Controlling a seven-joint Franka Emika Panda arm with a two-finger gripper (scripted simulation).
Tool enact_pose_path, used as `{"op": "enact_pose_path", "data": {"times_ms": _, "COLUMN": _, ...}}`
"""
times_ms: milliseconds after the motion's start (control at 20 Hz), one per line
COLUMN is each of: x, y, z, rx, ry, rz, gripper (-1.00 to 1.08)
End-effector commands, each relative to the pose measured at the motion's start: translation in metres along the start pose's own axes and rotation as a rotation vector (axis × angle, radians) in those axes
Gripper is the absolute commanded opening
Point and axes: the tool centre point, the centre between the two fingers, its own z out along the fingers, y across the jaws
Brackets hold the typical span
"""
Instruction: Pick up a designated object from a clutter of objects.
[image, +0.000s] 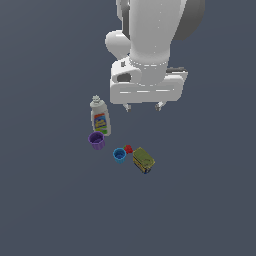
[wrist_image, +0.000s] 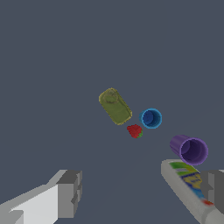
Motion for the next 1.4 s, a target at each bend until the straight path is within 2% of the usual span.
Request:
{"op": "enact_pose_path", "data": {"times_ms": 0, "x": 0.0, "y": 0.0, "z": 0.0, "rx": 0.0, "ry": 0.0, "rz": 0.0, "gripper": 1.0}}
{"op": "enact_pose_path", "data": {"times_ms": 450, "x": 0.008, "y": 0.005, "z": -0.002, "rx": -0.02, "ry": 0.015, "rz": 0.026, "gripper": 1.0}}
{"op": "enact_pose_path", "data": {"times_ms": 850, "x": 0.008, "y": 0.005, "z": -0.002, "rx": -0.021, "ry": 0.015, "rz": 0.026, "gripper": 1.0}}
{"op": "enact_pose_path", "data": {"times_ms": 1350, "x": 0.022, "y": 0.004, "z": 0.028, "rx": -0.026, "ry": 0.014, "rz": -0.069, "gripper": 1.0}}
